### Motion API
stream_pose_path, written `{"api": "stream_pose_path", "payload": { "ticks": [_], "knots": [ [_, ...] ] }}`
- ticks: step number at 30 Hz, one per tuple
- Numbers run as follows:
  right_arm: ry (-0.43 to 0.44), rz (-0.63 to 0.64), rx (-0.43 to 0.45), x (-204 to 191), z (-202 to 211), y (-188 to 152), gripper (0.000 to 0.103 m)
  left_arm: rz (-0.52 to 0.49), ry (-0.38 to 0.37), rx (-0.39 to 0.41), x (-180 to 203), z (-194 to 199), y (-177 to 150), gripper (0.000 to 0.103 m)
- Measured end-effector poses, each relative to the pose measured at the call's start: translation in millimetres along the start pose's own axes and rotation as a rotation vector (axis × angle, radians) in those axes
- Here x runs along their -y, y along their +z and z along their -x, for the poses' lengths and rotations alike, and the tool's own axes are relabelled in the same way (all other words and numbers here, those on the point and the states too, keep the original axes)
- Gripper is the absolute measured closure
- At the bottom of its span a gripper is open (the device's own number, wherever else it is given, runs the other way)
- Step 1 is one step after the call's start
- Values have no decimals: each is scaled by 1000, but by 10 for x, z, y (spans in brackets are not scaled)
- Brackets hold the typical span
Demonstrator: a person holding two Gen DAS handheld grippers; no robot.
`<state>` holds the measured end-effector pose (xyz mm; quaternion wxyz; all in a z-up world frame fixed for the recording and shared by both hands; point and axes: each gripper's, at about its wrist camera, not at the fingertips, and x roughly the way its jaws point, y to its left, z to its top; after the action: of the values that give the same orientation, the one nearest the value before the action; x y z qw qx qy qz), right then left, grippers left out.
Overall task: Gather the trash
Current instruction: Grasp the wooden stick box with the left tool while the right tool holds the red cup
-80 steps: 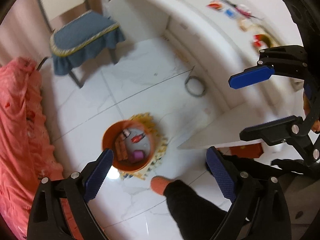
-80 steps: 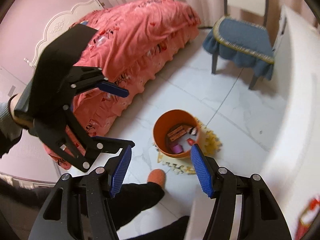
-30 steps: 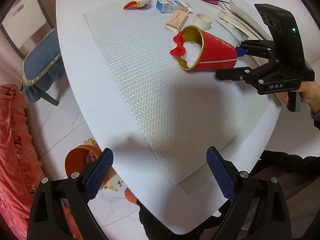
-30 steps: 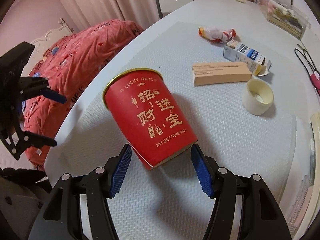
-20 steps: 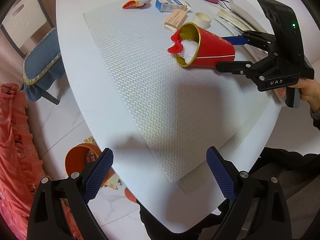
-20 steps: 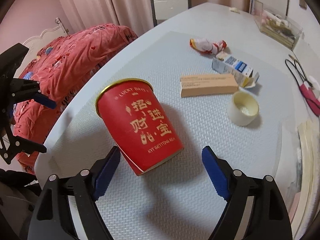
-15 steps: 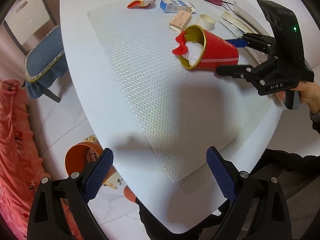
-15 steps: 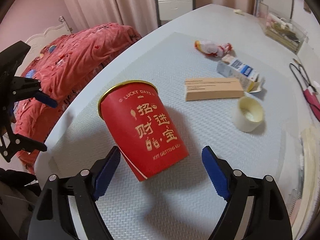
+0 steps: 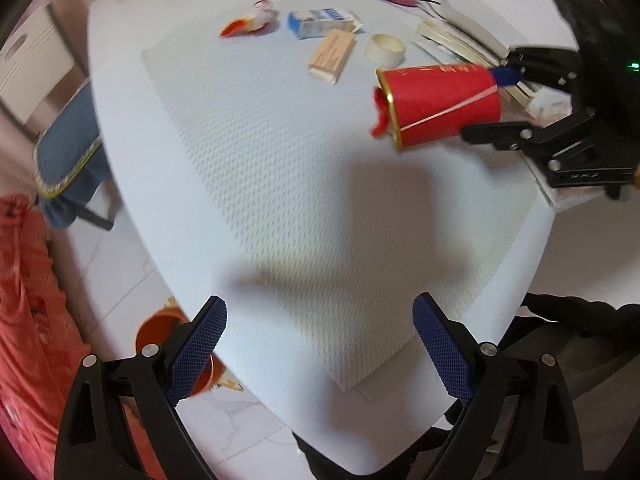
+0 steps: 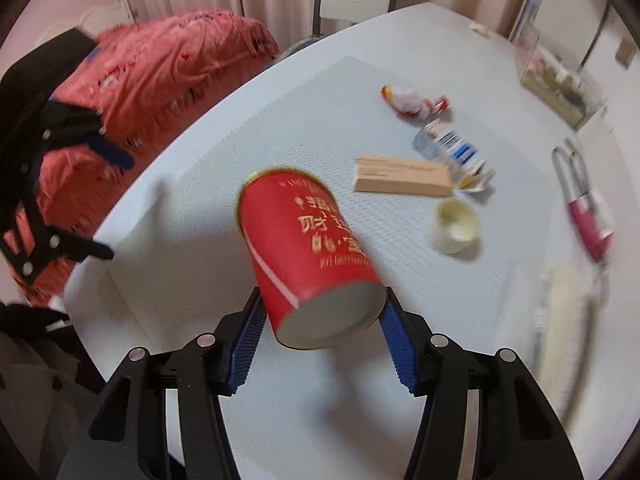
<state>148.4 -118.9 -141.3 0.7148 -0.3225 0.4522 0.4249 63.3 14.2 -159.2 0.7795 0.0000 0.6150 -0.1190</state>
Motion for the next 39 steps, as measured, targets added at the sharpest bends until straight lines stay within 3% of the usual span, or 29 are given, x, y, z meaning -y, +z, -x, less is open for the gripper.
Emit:
{"api": "stream_pose_path", "payload": {
  "ticks": [7,11,20,31,33,34,35,37,39],
  "knots": [
    [-61,-41,-33,70,293,5,47,-105,-45,25,40,-6,344,10],
    [-116,-28,-55,21,430,9,47,-178,-44,30,72,-48,596,10],
    [-152,-25,-121,22,529,-31,47,-294,-20,19,114,-319,1284,10],
    [-137,-149,-94,160,615,-224,47,-312,-38,-2,179,-770,1929,10],
    [-137,-164,-86,178,606,-249,47,-319,-44,6,182,-795,1955,15],
    [-133,-170,-85,184,598,-263,47,-334,-43,2,215,-834,1984,29],
    [-131,-178,-83,193,590,-278,47,-344,-35,-6,257,-885,2005,34],
    [-122,-193,-71,202,589,-288,47,-359,-19,7,286,-897,2016,34],
    [-117,-205,-63,210,578,-298,47,-375,18,19,293,-909,2015,42]
  ]
}}
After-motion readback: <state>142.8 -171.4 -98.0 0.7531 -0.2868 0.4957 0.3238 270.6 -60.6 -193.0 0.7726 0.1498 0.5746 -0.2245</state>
